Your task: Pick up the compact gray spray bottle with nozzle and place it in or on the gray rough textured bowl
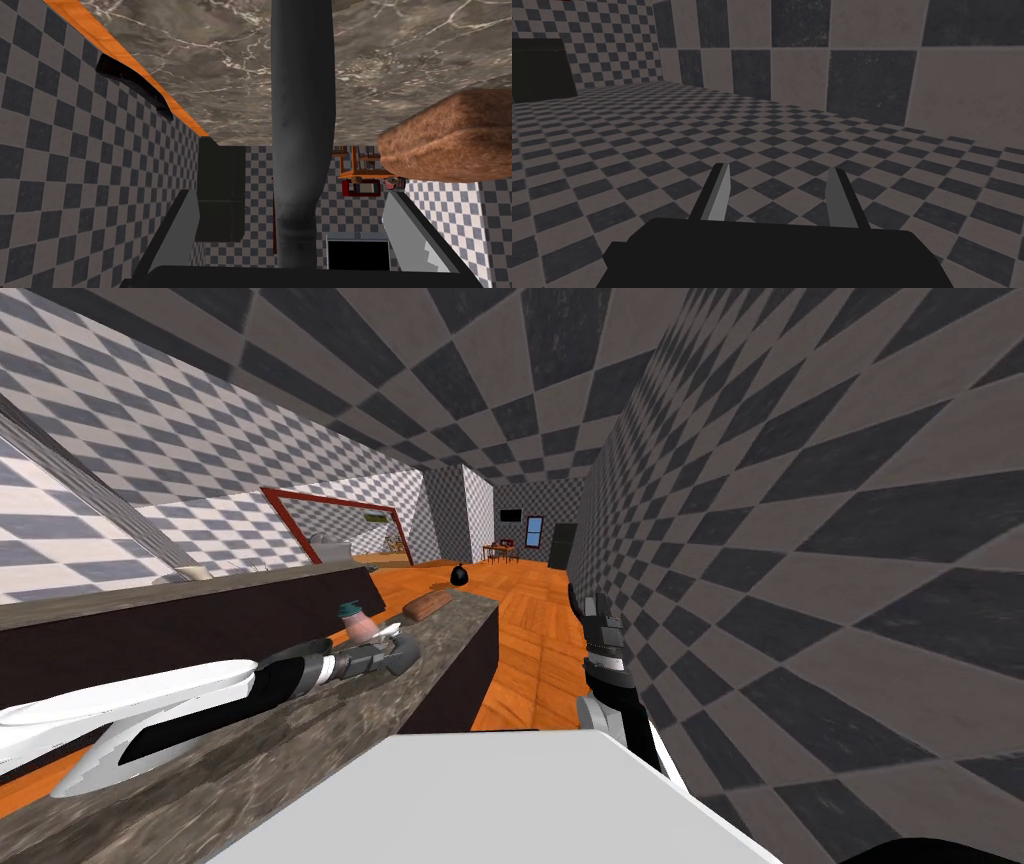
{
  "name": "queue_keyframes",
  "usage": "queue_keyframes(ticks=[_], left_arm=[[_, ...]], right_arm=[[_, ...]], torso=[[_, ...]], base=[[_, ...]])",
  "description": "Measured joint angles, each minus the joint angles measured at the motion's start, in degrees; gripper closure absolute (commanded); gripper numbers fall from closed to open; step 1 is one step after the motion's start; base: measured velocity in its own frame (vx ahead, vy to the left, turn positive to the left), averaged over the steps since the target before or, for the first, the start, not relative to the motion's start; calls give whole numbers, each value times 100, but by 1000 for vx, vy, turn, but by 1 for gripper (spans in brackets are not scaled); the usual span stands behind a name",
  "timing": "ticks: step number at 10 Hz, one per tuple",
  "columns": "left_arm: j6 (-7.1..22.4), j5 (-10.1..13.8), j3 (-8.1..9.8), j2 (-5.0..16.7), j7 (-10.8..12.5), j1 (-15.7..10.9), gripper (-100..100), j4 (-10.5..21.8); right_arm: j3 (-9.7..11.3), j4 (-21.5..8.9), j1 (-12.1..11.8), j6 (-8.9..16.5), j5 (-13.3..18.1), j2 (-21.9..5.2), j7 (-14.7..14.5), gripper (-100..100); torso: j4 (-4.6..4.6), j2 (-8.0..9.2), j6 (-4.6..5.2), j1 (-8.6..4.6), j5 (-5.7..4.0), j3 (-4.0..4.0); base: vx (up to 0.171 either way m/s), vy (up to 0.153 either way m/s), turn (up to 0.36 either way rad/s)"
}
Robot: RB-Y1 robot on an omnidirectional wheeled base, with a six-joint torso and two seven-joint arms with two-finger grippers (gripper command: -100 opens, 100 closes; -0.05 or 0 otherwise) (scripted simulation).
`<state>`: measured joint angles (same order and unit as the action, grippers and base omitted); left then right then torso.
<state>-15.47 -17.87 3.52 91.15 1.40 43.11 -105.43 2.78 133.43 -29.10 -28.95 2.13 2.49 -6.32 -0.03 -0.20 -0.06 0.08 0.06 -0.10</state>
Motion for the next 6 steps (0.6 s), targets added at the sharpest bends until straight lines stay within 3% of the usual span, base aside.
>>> queue_keyframes(ticks=[6], left_arm=[[-851,-100,23,-307,-327,-124,-100,796]], right_arm=[[1,0,-1,0,0,1,0,0]], torso=[[-9,-37,0,-39,-9,-21]], base=[[71,-75,57]])
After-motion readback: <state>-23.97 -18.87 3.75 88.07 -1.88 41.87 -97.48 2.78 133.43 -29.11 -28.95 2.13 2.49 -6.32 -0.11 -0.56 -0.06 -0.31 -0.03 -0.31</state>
